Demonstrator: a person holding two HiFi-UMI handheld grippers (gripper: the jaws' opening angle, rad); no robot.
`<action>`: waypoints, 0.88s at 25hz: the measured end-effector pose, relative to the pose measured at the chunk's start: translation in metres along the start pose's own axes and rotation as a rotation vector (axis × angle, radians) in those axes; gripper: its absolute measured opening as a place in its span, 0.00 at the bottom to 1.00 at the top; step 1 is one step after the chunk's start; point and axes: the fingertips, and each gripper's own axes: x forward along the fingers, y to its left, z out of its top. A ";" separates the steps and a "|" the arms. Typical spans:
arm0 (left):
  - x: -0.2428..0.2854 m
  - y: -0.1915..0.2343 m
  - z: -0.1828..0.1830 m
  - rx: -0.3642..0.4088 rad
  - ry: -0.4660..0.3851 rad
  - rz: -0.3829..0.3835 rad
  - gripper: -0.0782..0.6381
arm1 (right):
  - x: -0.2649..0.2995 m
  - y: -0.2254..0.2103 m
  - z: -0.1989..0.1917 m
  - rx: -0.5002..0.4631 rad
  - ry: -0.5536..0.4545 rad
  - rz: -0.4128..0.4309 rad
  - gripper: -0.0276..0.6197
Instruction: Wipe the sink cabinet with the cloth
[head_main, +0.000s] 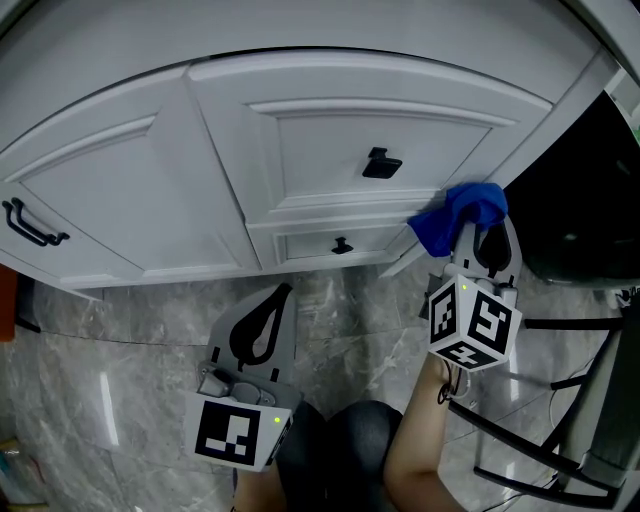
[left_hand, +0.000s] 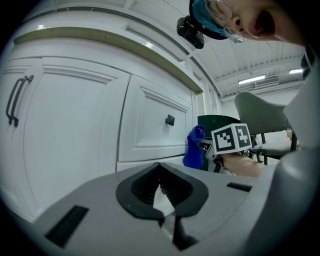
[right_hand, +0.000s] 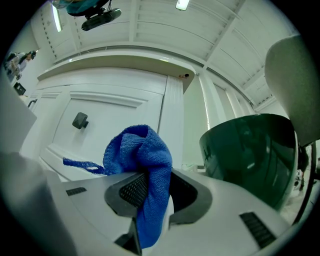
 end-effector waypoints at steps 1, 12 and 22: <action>0.000 0.001 0.001 -0.002 -0.005 0.004 0.11 | -0.001 0.000 0.000 0.001 0.002 -0.004 0.22; -0.018 0.033 0.004 0.013 -0.020 0.081 0.11 | -0.050 0.153 -0.005 0.080 0.033 0.456 0.22; -0.038 0.054 0.003 0.011 -0.012 0.097 0.11 | -0.063 0.255 -0.020 0.044 0.077 0.662 0.22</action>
